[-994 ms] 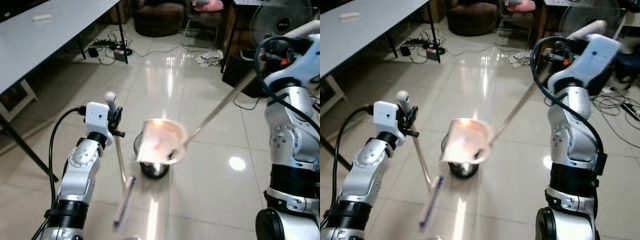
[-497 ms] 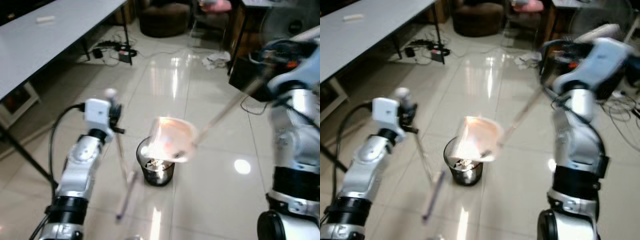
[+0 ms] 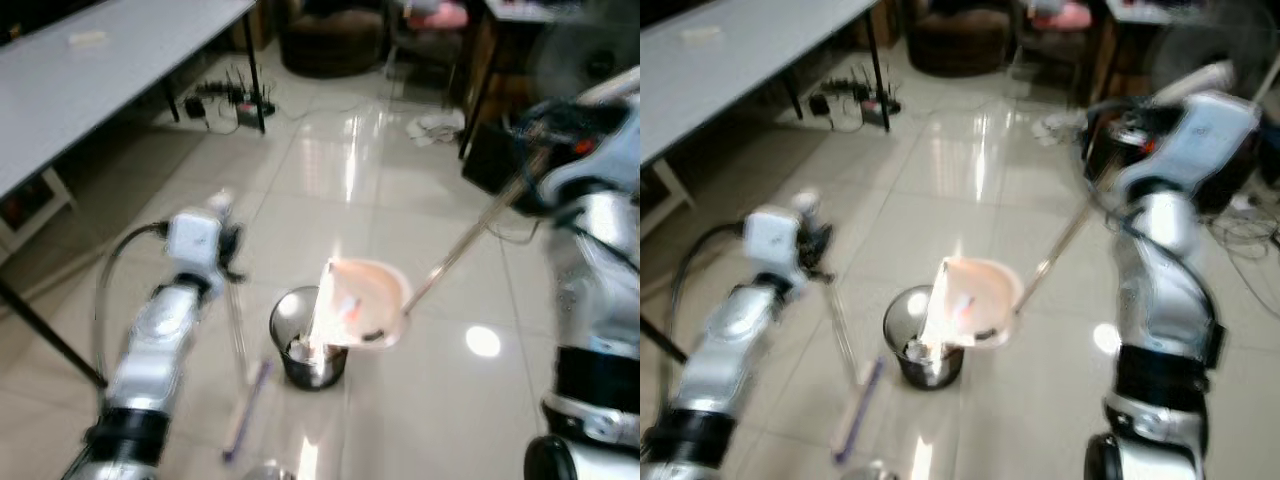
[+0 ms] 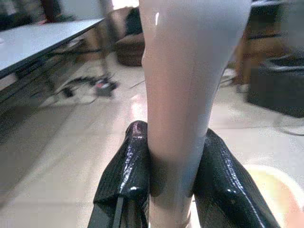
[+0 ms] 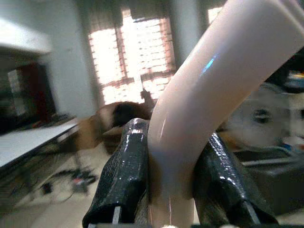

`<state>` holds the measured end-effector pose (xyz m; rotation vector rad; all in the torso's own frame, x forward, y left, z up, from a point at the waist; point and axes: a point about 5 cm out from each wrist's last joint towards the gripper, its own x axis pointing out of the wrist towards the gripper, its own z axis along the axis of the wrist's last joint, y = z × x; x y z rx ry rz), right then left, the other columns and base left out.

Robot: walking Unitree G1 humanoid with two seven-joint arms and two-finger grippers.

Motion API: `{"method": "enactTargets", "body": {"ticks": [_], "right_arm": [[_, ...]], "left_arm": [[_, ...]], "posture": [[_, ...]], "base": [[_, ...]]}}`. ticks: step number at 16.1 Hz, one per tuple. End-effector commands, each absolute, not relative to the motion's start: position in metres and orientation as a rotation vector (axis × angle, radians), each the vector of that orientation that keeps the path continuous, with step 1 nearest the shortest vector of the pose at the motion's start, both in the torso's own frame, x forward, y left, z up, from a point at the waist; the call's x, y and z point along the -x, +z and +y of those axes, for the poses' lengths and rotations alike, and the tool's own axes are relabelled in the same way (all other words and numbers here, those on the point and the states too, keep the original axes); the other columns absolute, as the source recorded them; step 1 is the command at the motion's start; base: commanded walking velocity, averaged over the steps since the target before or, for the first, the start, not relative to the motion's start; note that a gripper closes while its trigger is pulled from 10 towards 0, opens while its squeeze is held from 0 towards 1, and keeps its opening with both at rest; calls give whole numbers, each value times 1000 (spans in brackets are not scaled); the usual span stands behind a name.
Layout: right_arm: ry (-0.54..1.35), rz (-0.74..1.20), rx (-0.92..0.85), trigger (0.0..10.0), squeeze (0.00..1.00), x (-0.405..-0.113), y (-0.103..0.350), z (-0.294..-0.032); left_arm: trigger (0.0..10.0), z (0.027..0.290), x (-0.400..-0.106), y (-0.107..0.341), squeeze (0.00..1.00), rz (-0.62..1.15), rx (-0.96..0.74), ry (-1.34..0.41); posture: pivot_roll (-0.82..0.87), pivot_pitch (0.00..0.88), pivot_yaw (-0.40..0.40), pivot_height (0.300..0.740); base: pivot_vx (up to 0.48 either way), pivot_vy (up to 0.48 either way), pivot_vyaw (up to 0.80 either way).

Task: Sweep floor

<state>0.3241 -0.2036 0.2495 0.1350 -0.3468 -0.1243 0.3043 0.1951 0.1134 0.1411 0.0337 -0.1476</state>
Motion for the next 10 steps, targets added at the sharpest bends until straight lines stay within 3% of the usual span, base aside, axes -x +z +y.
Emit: {"method": "enactTargets", "body": {"ticks": [1, 5, 10], "right_arm": [[-118, -412, -158, 10000, 0, -320, 263, -204], [-152, -401, -151, 10000, 0, -319, 259, -209], [-134, -426, -133, 10000, 0, -314, 261, -207]], "left_arm": [[10000, 191, -307, 124, 0, -8, -157, -163], [10000, 185, -308, 124, 0, -4, -168, -196], [10000, 181, -308, 120, 0, 11, -189, -216]], "posture": [[38, 36, 47, 740], [38, 43, 55, 740], [31, 54, 63, 740]], "base": [[390, 0, 0], [383, 0, 0], [0, 0, 0]]}}
